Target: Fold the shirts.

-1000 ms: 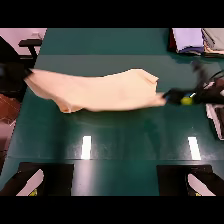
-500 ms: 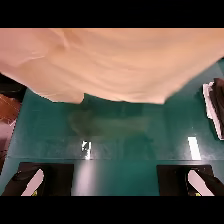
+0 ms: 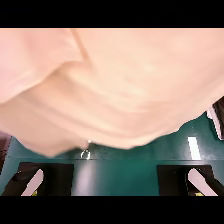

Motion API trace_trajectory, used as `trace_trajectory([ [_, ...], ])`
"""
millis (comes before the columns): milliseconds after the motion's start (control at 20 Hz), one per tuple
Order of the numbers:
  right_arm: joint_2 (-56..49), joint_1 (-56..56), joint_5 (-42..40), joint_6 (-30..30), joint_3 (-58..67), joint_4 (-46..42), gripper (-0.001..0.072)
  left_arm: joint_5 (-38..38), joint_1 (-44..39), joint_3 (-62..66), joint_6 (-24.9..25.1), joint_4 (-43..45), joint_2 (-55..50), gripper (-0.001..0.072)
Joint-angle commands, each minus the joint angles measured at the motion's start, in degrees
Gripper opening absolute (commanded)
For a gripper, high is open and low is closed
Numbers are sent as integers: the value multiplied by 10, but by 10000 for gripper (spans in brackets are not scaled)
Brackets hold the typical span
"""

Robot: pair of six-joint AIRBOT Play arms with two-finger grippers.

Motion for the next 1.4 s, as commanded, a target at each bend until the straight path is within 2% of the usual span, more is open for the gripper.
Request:
trace_trajectory([
  [0, -45, -3, 31, 13, -54, -4, 22, -35, 0, -127, 0, -2, -32, 23],
  [100, -95, 15, 40, 24, -89, -31, 22, -41, 0, -208, 4, -2, -78, 23],
  [200, -154, 58, 42, 29, -125, -99, 22, -35, -15, -270, 7, 5, -137, 23],
  [350, -255, 121, 40, 30, -146, -134, 22, -7, -81, -317, 45, 37, -250, 23],
  [450, -332, 153, 24, 30, -124, -137, 22, 42, -115, -316, 47, 66, -325, 24],
  [550, -400, 174, -10, 30, -78, -137, 22, 117, -123, -316, 44, 57, -379, 24],
  [650, -450, 185, -49, 28, -29, -136, 22, 178, -123, -316, 44, 56, -408, 24],
  [750, -485, 188, -60, 27, 17, -137, 22, 205, -123, -316, 46, 58, -416, 25],
  [900, -491, 186, -51, 1, 35, -144, 22, 181, -123, -316, 56, 63, -409, 26],
  [1000, -477, 185, -21, -3, 13, -200, 22, 99, -123, -315, 55, 86, -407, 25],
  [1100, -450, 185, -24, -15, -56, -234, 22, 43, -124, -327, 54, 122, -407, 25],
  [1200, -427, 185, -51, -21, -137, -226, 23, 42, -124, -355, 54, 128, -407, 26],
  [1350, -418, 185, -98, -22, -217, -168, 23, 69, -124, -400, 40, 124, -407, 27],
])
